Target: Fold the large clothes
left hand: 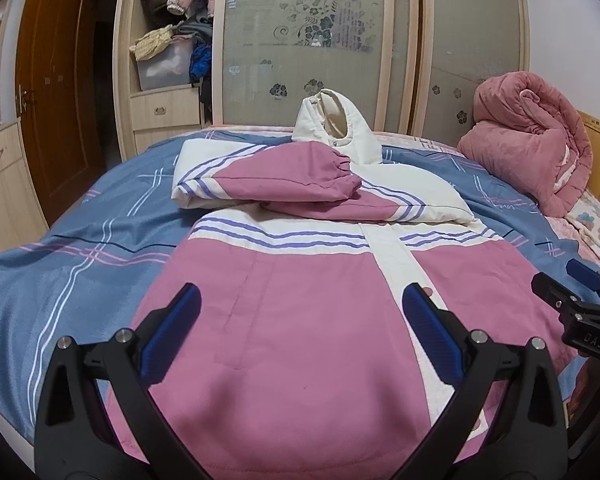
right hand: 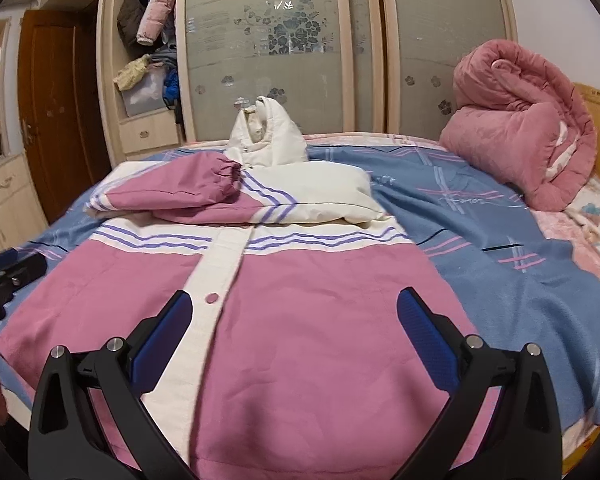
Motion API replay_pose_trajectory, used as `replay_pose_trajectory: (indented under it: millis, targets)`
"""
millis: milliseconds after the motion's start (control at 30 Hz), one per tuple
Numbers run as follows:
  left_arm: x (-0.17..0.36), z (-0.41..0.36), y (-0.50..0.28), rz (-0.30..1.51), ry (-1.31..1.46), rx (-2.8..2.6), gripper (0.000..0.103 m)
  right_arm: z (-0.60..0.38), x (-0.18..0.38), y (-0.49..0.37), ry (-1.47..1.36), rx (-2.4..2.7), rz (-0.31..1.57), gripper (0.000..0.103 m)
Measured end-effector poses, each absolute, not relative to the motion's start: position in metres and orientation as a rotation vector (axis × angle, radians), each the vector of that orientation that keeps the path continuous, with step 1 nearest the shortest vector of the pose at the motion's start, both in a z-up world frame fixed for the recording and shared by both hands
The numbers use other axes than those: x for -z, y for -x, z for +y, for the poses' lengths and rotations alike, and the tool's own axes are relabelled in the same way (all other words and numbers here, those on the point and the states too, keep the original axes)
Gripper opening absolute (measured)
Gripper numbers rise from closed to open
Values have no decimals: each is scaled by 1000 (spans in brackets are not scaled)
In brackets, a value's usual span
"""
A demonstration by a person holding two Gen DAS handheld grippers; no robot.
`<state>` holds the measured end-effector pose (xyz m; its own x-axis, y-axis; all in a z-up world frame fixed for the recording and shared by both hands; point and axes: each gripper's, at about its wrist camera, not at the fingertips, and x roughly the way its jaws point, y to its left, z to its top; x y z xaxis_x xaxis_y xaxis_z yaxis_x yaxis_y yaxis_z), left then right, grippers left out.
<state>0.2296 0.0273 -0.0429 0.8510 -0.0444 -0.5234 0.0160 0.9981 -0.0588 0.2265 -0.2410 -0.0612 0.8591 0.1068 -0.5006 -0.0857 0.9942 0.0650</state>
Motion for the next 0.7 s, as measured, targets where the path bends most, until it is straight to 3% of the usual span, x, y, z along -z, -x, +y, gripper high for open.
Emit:
replay_pose_trajectory:
  millis: [400, 533, 700]
  targets:
    - [41, 29, -237, 530, 90, 69, 101, -251, 27, -288, -531, -421, 623, 101]
    - [41, 34, -241, 530, 99, 73, 101, -226, 13, -344, -549, -508, 686, 88]
    - [41, 45, -246, 541, 145, 78, 101, -191, 38, -431, -641, -568, 844, 70]
